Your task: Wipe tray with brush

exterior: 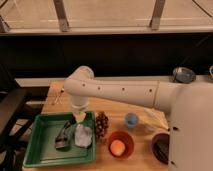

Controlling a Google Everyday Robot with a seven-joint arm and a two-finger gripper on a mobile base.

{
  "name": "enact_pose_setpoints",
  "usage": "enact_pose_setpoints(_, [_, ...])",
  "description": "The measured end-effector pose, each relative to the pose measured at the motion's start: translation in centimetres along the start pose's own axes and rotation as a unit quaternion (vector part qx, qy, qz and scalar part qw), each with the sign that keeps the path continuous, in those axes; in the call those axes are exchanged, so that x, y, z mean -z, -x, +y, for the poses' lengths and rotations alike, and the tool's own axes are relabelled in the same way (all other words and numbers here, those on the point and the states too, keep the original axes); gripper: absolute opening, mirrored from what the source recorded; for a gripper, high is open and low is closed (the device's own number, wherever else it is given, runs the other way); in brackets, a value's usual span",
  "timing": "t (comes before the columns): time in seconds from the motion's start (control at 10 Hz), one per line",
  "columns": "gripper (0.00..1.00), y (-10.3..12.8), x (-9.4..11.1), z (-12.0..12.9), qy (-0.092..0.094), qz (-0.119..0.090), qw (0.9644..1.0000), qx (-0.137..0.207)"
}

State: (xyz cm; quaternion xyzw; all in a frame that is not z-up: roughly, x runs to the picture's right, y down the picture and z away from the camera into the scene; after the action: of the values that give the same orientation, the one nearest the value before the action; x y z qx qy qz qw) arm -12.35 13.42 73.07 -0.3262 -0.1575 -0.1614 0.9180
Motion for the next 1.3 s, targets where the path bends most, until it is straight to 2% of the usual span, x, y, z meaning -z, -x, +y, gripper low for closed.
enact_pose_setpoints(0.3, [0.0, -2.3, 1.2, -2.8, -0.014, 0.002, 0.9997, -0.02])
enact_pose_setpoints(0.5, [0.0, -1.3, 1.0, -4.6, -0.014, 0.003, 0.9998, -0.011])
enact_pose_setpoints(0.7, [0.0, 1.6, 0.0, -5.3, -0.008, -0.001, 0.9999, 0.009])
enact_pose_setpoints(0.9, [0.0, 4.1, -1.3, -4.8, 0.003, -0.005, 0.9996, 0.027])
enact_pose_setpoints(1.0, [0.0, 4.5, -1.8, -4.2, 0.009, -0.006, 0.9995, 0.031])
enact_pose_setpoints(1.1, [0.0, 4.6, -2.1, -3.5, 0.014, -0.007, 0.9994, 0.031])
enact_pose_setpoints(1.3, [0.0, 3.1, -2.2, -1.9, 0.019, -0.006, 0.9996, 0.02])
